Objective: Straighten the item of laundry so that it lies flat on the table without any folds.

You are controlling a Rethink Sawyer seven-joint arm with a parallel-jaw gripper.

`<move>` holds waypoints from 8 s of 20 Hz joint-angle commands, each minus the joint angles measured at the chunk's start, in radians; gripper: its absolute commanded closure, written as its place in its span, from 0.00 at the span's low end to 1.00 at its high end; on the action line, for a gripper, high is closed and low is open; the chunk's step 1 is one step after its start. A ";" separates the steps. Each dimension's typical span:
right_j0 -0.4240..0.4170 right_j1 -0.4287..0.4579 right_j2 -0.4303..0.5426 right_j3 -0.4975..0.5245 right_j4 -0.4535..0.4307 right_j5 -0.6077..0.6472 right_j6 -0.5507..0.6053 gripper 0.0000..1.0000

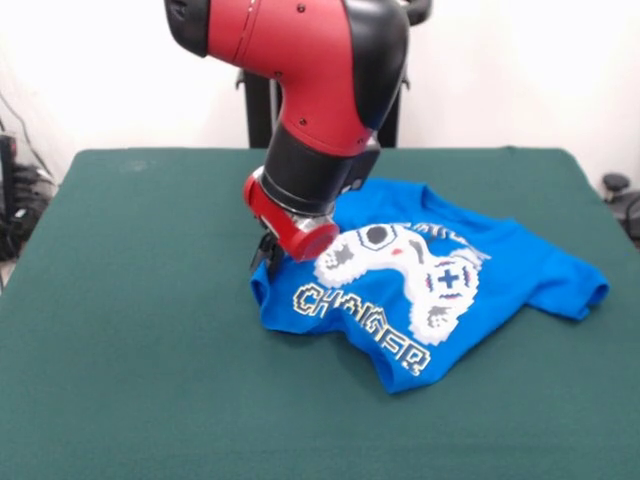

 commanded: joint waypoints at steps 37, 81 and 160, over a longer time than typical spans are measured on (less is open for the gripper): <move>0.030 0.079 -0.076 0.005 -0.041 -0.015 0.052 1.00; 0.073 -0.096 0.127 0.271 0.208 0.130 -0.007 0.00; -0.088 0.112 0.294 0.402 0.212 0.297 0.013 0.00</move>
